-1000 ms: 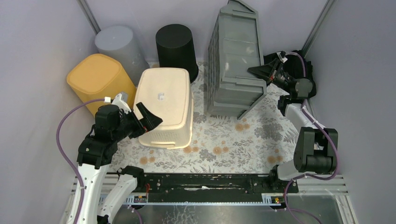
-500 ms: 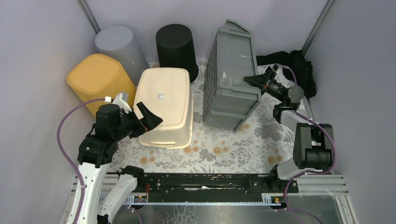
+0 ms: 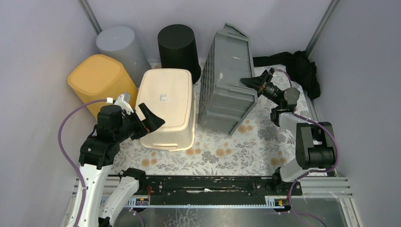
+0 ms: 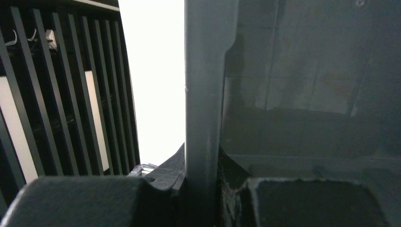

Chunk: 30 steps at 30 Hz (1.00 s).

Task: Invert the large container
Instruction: Turn the container upside down at the center of the board.

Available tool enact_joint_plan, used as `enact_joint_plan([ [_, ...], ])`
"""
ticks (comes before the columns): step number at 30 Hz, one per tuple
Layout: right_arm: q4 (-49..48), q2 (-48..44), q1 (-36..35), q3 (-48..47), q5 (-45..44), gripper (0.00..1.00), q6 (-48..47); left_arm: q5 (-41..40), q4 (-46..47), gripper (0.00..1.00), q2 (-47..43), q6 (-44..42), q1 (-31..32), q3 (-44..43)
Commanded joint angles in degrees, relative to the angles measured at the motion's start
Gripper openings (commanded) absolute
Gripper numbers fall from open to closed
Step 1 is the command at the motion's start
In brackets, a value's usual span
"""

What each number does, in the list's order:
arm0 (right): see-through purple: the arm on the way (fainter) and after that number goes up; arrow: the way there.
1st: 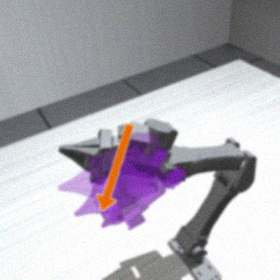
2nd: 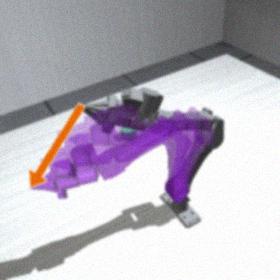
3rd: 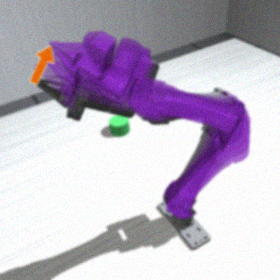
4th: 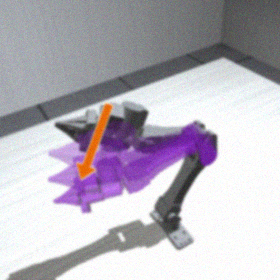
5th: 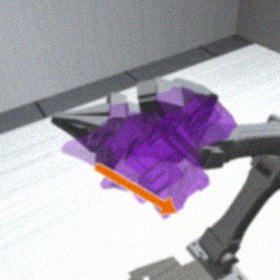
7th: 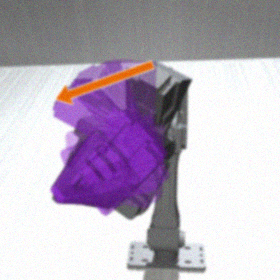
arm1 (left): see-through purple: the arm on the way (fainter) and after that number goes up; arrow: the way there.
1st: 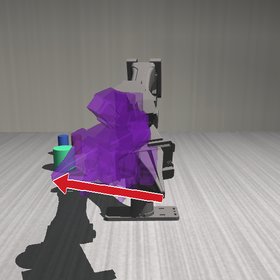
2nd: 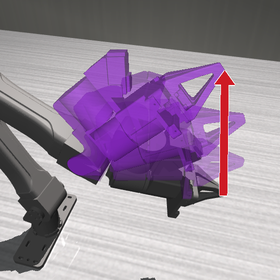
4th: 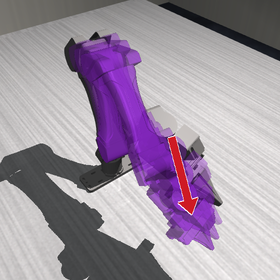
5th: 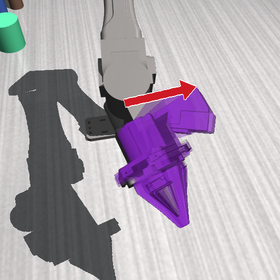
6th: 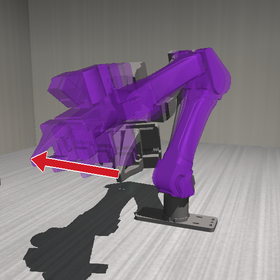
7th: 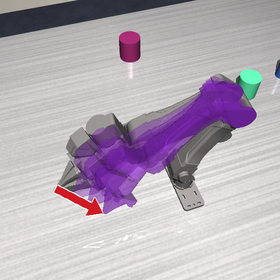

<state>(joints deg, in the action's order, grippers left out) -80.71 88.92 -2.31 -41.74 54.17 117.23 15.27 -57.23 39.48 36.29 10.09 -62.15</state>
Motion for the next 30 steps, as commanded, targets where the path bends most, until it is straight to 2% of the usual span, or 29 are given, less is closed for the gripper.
enact_joint_plan([
  [1,-17.2,-0.9,-1.0,-0.9,-7.6,0.0,1.8,0.9,1.8,1.0,0.5,-0.5,-0.2,-0.7],
  [10,-17.2,0.9,-1.8,4.0,-5.8,0.0,-0.7,0.9,1.7,1.0,0.4,-0.2,-0.3,-0.8],
  [20,-17.0,0.9,-1.8,11.0,-2.6,0.14,-3.3,0.5,1.6,1.0,-0.5,0.0,-0.2,0.1],
  [24,-16.8,0.9,-1.7,12.6,-1.8,0.26,-3.9,0.4,1.6,1.0,-0.2,-0.2,-0.2,-0.2],
  [30,-16.6,1.3,-0.4,14.6,-0.1,0.31,-4.3,0.5,1.6,1.0,-0.2,-0.2,-0.3,-0.2],
])
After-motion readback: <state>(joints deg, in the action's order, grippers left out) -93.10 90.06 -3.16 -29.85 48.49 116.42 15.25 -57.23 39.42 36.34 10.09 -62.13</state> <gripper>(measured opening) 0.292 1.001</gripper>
